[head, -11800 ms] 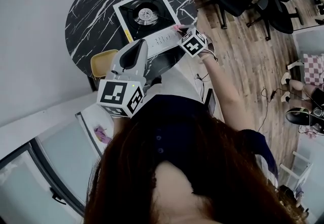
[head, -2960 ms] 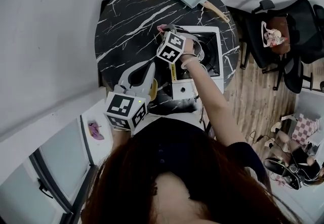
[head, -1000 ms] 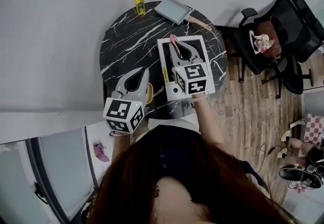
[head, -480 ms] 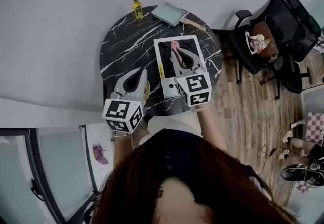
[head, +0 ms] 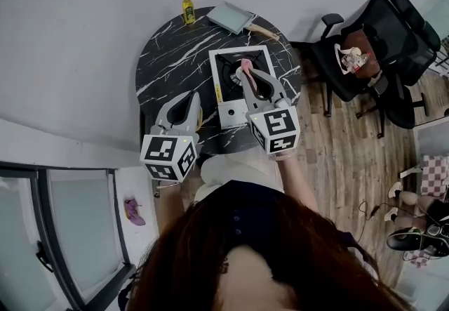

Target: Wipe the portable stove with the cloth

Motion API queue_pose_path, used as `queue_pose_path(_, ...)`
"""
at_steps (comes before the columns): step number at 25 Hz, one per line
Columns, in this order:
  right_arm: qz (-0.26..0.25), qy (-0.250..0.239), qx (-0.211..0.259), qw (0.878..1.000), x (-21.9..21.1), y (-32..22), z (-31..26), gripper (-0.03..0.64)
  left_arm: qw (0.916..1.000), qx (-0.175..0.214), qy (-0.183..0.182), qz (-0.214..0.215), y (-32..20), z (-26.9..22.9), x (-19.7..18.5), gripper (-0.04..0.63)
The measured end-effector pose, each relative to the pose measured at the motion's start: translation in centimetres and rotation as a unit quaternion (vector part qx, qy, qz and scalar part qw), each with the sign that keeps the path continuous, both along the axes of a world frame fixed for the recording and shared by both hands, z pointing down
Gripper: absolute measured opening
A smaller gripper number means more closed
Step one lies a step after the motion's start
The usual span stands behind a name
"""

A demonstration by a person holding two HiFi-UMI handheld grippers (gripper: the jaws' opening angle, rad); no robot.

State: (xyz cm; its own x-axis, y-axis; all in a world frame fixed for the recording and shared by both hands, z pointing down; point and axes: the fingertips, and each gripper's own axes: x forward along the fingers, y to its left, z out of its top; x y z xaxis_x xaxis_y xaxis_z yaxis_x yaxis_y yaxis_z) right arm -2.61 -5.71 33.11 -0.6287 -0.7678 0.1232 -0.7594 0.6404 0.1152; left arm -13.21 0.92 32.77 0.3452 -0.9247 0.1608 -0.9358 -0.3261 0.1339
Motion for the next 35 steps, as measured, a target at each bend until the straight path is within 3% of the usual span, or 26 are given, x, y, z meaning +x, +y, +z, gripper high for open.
queue_pose_path(14,0.020,0.002,-0.005,1.000,2.2,2.7,0.3,0.020,0.9997,-0.003,0.005,0.024,0.9,0.5,2.0,0.012)
queue_pose_path(27,0.022,0.005,-0.007,1.000,2.8,0.7,0.3,0.019,0.9993,-0.016,0.016,0.028,-1.3,1.6,2.4,0.012)
queue_pose_path(35,0.017,-0.008,-0.009,1.000,5.3,0.4,0.3,0.020,0.9994,-0.024,0.012,0.021,-1.7,1.7,5.1,0.012)
